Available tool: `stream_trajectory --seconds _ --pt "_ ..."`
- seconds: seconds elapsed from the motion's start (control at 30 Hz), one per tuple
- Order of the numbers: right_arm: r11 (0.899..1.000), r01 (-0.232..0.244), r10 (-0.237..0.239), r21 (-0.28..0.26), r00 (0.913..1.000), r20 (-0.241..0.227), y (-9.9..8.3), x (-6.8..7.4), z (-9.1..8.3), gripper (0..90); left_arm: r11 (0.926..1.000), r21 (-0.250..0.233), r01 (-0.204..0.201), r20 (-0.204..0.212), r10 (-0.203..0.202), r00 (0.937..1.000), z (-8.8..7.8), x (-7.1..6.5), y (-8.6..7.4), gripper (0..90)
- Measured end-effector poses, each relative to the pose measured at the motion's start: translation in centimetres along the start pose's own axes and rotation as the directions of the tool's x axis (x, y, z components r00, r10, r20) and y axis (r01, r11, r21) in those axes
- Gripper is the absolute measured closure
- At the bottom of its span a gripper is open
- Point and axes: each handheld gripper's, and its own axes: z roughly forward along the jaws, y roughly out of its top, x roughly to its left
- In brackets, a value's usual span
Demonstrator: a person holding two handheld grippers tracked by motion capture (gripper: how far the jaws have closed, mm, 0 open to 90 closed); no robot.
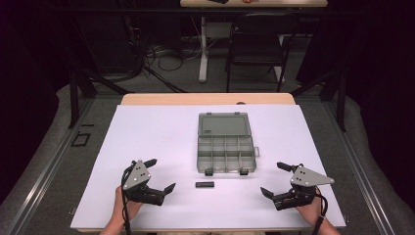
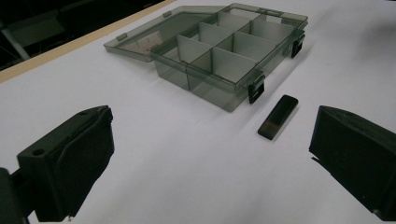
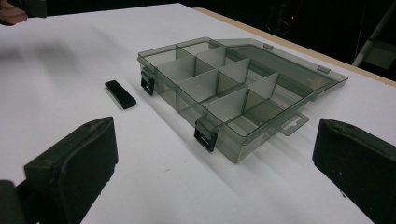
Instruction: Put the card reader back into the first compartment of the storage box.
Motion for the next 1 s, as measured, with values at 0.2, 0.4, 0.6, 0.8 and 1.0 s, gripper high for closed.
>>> stream_trajectory --seconds 0.2,0.4,0.6,0.8,1.0 --pt "1.000 -0.004 0.004 0.003 1.0000 -0.009 0.0 0.0 -0.1 0.0 0.9999 0.005 -0.013 0.031 0.013 0.9994 0.7 0.1 0.8 0.0" --pt "1.000 -0.003 0.003 0.001 0.9999 -0.013 0.0 0.0 -0.1 0.0 0.9989 0.012 -0.045 0.079 0.044 0.9959 1.8 0.0 1.5 0.0" --pt "1.000 0.003 -0.003 0.006 0.9998 -0.019 -0.1 0.0 0.0 0.0 0.9977 0.012 -0.066 0.114 0.064 0.9914 2.8 -0.1 2.0 0.0" --pt "1.000 0.006 -0.006 0.005 0.9998 -0.018 -0.1 0.0 -0.2 0.0 0.9977 0.009 -0.067 0.137 0.066 0.9883 3.3 -0.2 2.3 0.0" --pt "1.000 0.009 -0.009 0.005 0.9997 -0.024 0.0 0.1 0.0 0.0 0.9983 0.011 -0.058 0.173 0.055 0.9834 4.3 0.0 2.2 0.0"
